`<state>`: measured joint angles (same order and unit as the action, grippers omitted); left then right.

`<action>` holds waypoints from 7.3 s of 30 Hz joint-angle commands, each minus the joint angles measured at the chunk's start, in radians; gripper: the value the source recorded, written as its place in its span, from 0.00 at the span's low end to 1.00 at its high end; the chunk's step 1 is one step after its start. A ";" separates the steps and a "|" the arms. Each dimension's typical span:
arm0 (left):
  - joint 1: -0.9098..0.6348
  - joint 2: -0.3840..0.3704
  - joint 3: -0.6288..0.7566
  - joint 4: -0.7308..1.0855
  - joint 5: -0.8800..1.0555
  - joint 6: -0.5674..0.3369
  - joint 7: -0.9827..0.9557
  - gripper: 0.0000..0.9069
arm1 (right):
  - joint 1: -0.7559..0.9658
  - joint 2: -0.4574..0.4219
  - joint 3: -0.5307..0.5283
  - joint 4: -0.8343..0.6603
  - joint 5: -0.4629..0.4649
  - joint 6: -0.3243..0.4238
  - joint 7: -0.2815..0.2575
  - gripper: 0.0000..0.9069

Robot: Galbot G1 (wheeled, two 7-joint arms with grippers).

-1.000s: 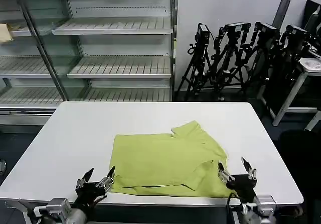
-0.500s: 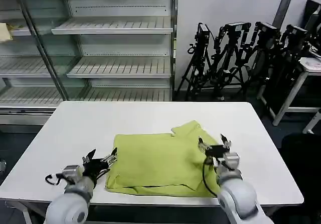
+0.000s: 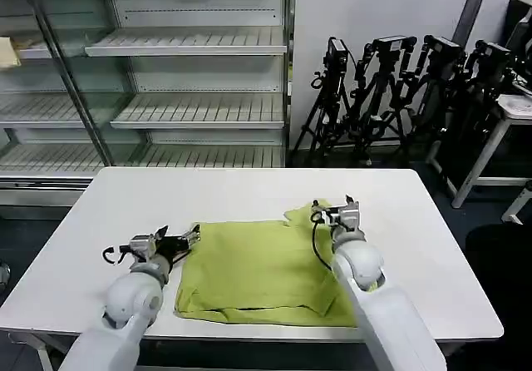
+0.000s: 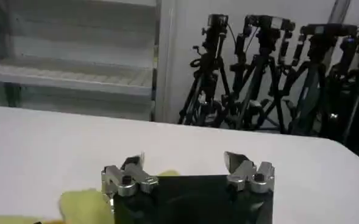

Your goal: Fold and organize the clothes.

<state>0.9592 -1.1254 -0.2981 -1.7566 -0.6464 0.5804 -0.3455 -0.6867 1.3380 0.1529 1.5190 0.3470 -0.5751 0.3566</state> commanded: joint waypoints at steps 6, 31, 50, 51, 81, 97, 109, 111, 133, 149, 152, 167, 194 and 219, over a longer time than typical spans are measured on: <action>-0.143 0.002 0.094 0.177 0.011 0.001 -0.009 1.00 | 0.085 0.023 -0.040 -0.181 0.022 -0.007 0.002 1.00; -0.067 -0.009 0.090 0.115 -0.007 -0.001 0.016 0.01 | 0.022 0.013 -0.038 -0.136 0.055 -0.004 0.014 0.00; -0.056 -0.023 0.039 0.063 -0.036 -0.028 0.027 0.01 | -0.008 0.017 -0.038 -0.037 -0.013 0.216 0.000 0.00; -0.054 -0.021 0.033 0.051 -0.038 -0.031 0.026 0.01 | -0.010 0.015 -0.037 -0.030 -0.013 0.224 -0.001 0.00; 0.174 0.045 -0.038 -0.235 0.003 -0.044 0.045 0.01 | -0.405 -0.090 0.117 0.408 -0.041 0.224 -0.051 0.00; 0.330 0.044 -0.059 -0.294 0.096 -0.057 0.096 0.01 | -0.571 -0.065 0.170 0.441 -0.079 0.228 -0.071 0.00; 0.300 0.024 -0.041 -0.199 0.141 -0.079 0.101 0.01 | -0.561 -0.029 0.162 0.382 -0.080 0.175 -0.034 0.00; 0.299 0.023 -0.040 -0.191 0.145 -0.080 0.102 0.01 | -0.560 -0.026 0.162 0.378 -0.081 0.165 -0.029 0.00; 0.323 -0.003 -0.076 -0.302 0.154 -0.140 0.064 1.00 | -0.678 -0.054 0.224 0.571 -0.114 0.222 -0.045 1.00; 0.562 -0.084 -0.144 -0.552 0.095 -0.043 -0.019 1.00 | -0.967 -0.115 0.367 0.888 -0.129 0.162 -0.060 1.00; 0.598 -0.108 -0.142 -0.570 0.095 -0.040 -0.022 1.00 | -1.002 -0.117 0.384 0.914 -0.131 0.164 -0.066 1.00; 0.522 -0.077 -0.180 -0.498 0.083 -0.042 -0.034 1.00 | -1.059 -0.107 0.390 0.947 -0.164 0.174 -0.069 1.00; 0.502 -0.280 -0.008 -0.340 0.325 -0.173 -0.037 0.96 | -1.123 -0.086 0.406 0.987 -0.186 0.193 -0.068 1.00; 0.495 -0.317 0.015 -0.290 0.349 -0.209 -0.051 0.03 | -1.170 -0.087 0.446 1.038 -0.180 0.194 -0.066 1.00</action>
<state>1.4492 -1.4360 -0.2878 -2.0544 -0.3061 0.3727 -0.3963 -1.8480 1.2503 0.5956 2.5473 0.1669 -0.3819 0.2895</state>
